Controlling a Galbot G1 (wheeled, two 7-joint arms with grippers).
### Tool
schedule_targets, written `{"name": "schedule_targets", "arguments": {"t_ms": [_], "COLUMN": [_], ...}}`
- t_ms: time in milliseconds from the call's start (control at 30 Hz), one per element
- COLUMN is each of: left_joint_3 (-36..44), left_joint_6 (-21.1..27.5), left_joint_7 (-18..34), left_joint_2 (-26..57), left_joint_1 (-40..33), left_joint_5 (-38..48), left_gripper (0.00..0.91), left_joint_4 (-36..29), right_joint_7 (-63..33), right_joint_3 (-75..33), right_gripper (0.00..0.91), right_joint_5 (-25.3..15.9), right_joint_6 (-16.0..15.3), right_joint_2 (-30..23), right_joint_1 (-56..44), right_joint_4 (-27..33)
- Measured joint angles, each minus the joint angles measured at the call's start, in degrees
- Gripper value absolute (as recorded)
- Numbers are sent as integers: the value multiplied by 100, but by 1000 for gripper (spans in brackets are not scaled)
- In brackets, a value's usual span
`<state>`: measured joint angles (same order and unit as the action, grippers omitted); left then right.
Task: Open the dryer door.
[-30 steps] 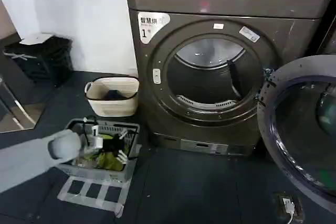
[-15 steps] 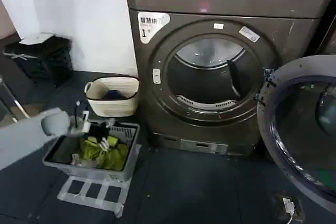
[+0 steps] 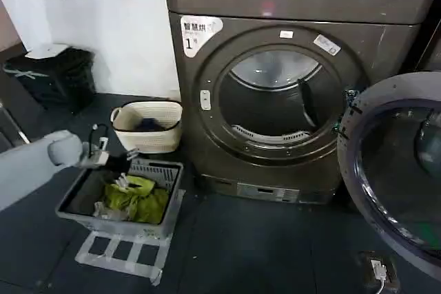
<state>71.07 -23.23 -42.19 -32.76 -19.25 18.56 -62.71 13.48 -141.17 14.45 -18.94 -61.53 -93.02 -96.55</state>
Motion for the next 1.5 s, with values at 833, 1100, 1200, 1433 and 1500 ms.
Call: {"name": "schedule_targets", "arguments": {"t_ms": [833,1100,1200,1433,1500], "left_joint_3": [-18,-40,-47,-59,-59], "left_joint_6": [-153,-176,-176,-181,-194], "left_joint_7": [-196,-212,-185,-163,-159], "left_joint_2": [184,237,250,288,291], "left_joint_1": [-11,9,28,32,32], "left_joint_5": [-656,-687,-613,-552,-557], "left_gripper": [907,907,907,907,907], "left_joint_4": [469,476,450,421,420], "right_joint_7": [8,16,22,25,27], "right_joint_3": [-37,-80,-105,-137,-137], "right_gripper": [907,907,907,907,907], "right_joint_5": [146,182,187,195,198], "right_joint_6": [-16,-17,-15,-14,-14], "right_joint_2": [-94,-117,-123,-124,-131], "right_joint_1": [-42,-83,-101,-127,-127], "right_joint_4": [-67,-93,-87,-68,-71]}}
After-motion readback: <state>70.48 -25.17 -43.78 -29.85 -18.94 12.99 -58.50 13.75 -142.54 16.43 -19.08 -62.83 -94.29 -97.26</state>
